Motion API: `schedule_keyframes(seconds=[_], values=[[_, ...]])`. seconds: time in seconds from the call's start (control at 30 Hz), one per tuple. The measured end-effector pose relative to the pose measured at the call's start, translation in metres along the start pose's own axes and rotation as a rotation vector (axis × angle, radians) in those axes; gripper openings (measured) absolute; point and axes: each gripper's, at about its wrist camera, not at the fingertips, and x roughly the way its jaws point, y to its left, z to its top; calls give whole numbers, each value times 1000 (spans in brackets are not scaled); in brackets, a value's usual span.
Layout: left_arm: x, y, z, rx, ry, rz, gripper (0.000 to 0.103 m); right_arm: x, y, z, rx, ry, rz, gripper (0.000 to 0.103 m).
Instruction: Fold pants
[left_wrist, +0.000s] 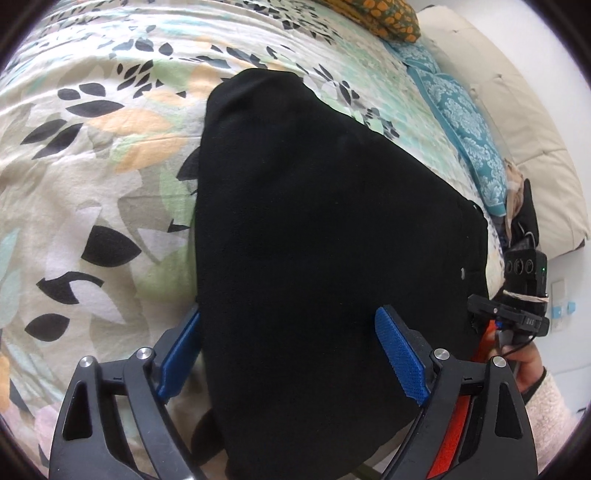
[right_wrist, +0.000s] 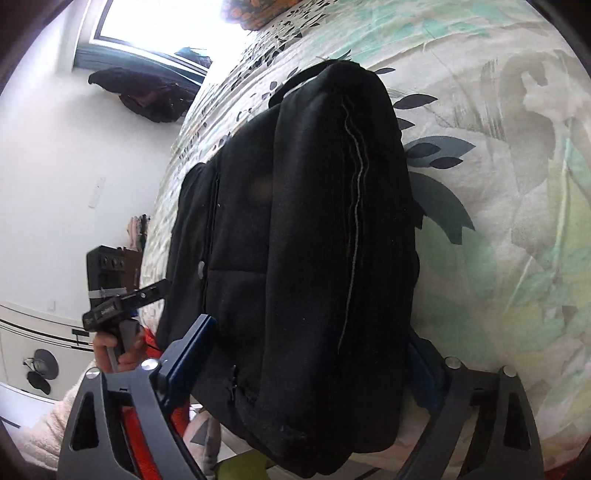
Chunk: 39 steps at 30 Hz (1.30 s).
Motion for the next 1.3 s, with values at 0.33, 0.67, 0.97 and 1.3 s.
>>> schedule_keyframes(seconds=[0.33,0.67,0.97,1.3], values=[[-60,-38,-8,50,-131,38,15,-32,28,-5,-22,-116,58,38],[-110,-2,-13,-44,-203,49,16,-22,85,11,-129,-111,126,37],[-105,18,-41,-56,-244,355,73,-17,70,-11,-71,-144,-125,103],[-212,-104,-70,193,-739,545,88,-156,180,-59,-371,-438,-690,103]])
